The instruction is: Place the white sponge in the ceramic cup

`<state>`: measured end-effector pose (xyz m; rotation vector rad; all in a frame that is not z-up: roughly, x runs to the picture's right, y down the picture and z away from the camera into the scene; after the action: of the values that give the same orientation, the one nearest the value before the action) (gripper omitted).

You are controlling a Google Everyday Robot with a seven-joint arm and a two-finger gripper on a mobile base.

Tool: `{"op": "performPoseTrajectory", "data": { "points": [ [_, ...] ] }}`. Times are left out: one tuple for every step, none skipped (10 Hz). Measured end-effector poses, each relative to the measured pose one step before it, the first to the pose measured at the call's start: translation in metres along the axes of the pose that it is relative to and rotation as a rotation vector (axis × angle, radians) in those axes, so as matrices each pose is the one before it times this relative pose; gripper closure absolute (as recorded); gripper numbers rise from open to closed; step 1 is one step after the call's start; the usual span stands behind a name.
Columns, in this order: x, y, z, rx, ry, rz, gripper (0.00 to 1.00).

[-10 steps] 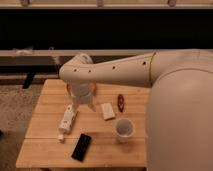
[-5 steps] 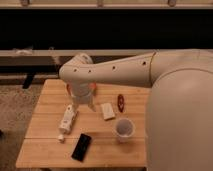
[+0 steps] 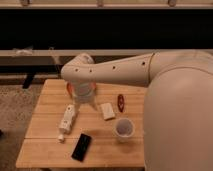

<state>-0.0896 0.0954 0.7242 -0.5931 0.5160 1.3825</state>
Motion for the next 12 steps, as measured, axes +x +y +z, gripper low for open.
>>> {"op": "performPoseTrajectory", "data": {
  "points": [
    [-0.01338, -0.01372, 0.00529, 0.0038, -0.00403, -0.02318, 0.35],
    [-0.01042, -0.01227, 0.00599, -0.00161, 0.0018, -0.01904, 0.35],
    [-0.01097, -0.0151, 0.00707, 0.00016, -0.00046, -0.01829, 0.35],
    [-0.00763, -0.01409, 0.00702, 0.00033, 0.00157, -0.01613, 0.35],
    [-0.00563, -0.01128, 0.00949, -0.0041, -0.00164, -0.01559, 0.35],
    [-0.00268, -0.007, 0.01002, -0.00445, 0.00007, -0.00955, 0.35],
    [-0.00251, -0.0053, 0.01429, -0.00791, 0.00471, -0.0106, 0.35],
    [-0.00372, -0.0049, 0.01629, -0.00809, 0.00764, -0.01047, 0.35],
    [-0.00154, -0.00533, 0.01004, -0.0055, 0.00692, 0.00018, 0.35],
    [-0.00154, -0.00843, 0.01172, -0.00567, 0.00834, 0.00292, 0.35],
    [-0.0018, -0.00564, 0.00635, -0.00217, 0.00585, 0.00252, 0.35],
    [-0.00259, -0.00359, 0.00462, -0.0022, 0.00368, 0.00083, 0.35]
  ]
}}
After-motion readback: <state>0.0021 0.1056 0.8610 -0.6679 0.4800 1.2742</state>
